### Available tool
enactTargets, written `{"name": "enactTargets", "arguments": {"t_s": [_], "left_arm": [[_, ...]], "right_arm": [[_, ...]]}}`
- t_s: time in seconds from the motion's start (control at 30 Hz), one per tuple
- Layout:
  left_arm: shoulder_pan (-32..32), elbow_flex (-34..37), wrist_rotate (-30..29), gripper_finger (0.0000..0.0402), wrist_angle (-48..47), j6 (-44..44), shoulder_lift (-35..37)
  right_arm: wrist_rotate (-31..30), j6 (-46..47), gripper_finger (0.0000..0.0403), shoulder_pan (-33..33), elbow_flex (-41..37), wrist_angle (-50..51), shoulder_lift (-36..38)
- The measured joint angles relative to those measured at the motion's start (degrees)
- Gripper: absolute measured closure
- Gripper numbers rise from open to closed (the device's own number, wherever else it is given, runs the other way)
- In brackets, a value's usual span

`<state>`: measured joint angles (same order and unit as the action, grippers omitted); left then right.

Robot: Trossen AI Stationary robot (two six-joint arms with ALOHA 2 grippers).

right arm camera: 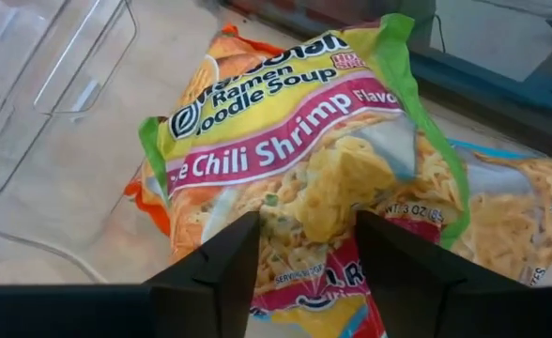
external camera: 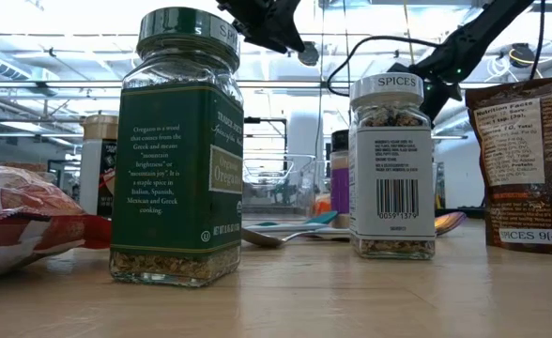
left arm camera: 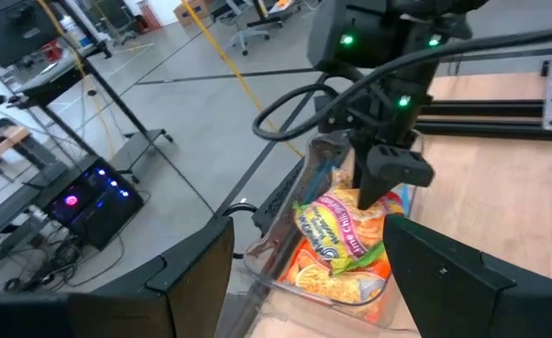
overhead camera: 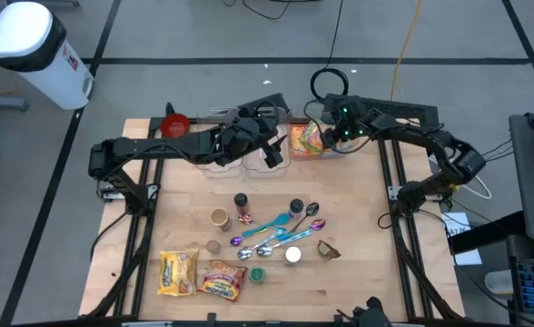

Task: Pick & Place Food Item
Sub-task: Put the green noodle pack into the right transparent bin

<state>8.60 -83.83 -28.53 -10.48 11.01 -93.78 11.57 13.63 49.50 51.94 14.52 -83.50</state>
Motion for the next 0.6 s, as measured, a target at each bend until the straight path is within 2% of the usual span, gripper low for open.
{"name": "enactTargets", "arguments": {"t_s": [0.17, 0.4, 0.6], "left_arm": [[0.0, 0.0, 0.5, 0.0119, 0.0, 0.0, 0.0], [0.0, 0.0, 0.5, 0.0119, 0.0, 0.0, 0.0], [0.0, 0.0, 0.5, 0.0119, 0.0, 0.0, 0.0]], "right_arm": [[-2.7, -2.3, 0.0294, 0.0, 0.0, 0.1, 0.5], [-2.7, -10.1, 0.0392, 0.0, 0.0, -0.9, 3.1], [-2.9, -16.6, 0.0401, 0.0, 1.7, 3.7, 6.2]]}}
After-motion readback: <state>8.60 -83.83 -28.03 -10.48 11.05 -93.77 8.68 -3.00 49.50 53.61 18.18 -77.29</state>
